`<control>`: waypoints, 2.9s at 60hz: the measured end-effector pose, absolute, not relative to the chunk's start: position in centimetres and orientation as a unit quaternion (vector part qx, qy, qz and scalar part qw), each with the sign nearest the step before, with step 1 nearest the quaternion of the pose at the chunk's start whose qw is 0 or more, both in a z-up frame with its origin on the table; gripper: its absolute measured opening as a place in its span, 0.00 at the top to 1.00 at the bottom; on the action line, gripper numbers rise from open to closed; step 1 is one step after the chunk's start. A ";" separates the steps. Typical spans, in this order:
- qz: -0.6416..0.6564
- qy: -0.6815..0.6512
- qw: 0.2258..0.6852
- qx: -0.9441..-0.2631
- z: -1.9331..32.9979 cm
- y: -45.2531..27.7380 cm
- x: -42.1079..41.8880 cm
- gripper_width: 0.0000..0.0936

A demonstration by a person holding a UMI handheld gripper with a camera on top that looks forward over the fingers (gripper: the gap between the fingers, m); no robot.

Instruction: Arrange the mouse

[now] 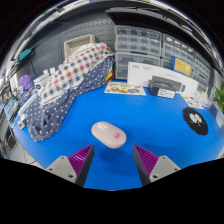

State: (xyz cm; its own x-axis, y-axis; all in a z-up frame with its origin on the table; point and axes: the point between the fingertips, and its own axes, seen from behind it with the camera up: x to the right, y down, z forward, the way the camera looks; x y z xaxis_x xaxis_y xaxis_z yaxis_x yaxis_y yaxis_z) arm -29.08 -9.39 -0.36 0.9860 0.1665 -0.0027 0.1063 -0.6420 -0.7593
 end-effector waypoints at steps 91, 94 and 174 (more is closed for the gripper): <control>0.039 -0.074 0.532 -0.843 23.1 9.3 -5.2 0.67; 0.032 -0.065 0.534 -0.843 23.5 9.9 -1.4 0.67; -0.002 -0.014 0.444 -0.896 13.0 2.9 6.7 0.07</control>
State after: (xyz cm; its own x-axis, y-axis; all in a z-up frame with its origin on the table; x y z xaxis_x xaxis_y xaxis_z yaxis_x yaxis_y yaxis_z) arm 6.72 2.86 13.04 0.9996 0.0229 0.0164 0.0269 -0.6051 -0.7957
